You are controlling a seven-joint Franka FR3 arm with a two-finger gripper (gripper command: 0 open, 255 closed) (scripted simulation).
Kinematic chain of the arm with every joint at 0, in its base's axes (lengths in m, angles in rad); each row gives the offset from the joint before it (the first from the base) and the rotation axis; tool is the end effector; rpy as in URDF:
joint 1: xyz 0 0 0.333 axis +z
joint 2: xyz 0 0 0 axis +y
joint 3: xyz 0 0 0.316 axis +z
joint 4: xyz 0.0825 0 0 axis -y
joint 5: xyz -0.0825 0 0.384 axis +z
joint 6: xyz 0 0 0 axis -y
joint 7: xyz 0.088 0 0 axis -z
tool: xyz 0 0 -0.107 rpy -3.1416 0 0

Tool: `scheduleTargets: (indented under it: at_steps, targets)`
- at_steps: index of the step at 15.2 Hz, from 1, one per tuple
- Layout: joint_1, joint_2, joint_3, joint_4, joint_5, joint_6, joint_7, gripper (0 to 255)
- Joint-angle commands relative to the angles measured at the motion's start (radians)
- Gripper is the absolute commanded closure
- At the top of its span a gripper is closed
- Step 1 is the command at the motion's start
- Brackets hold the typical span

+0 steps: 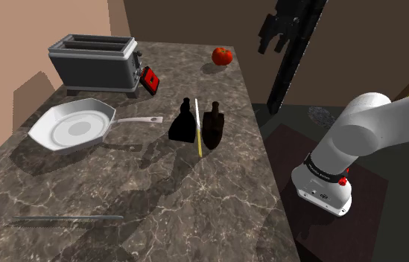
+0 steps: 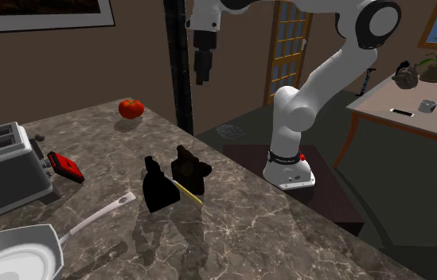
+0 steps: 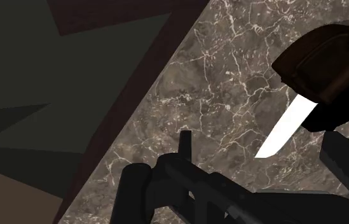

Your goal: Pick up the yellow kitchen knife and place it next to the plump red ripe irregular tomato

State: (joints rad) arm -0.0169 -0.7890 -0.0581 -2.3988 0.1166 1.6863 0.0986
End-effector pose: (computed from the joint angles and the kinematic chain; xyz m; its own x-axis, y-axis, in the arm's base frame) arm 0.3165 -0.0174 0.5823 0.9836 -0.1708 0.0584 -0.1593 -0.9736 -0.1636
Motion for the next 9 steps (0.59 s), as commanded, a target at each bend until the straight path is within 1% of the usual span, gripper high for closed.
scheduleTargets:
  at_steps: [1,5,9]
  targets:
    - [0.000,0.000,0.000,0.000,0.000,0.000,0.000,0]
    - [-0.007,0.089,0.136,0.000,0.006,0.076,0.177,0]
    - [-0.023,0.215,0.264,0.034,-0.011,0.140,0.360,0]
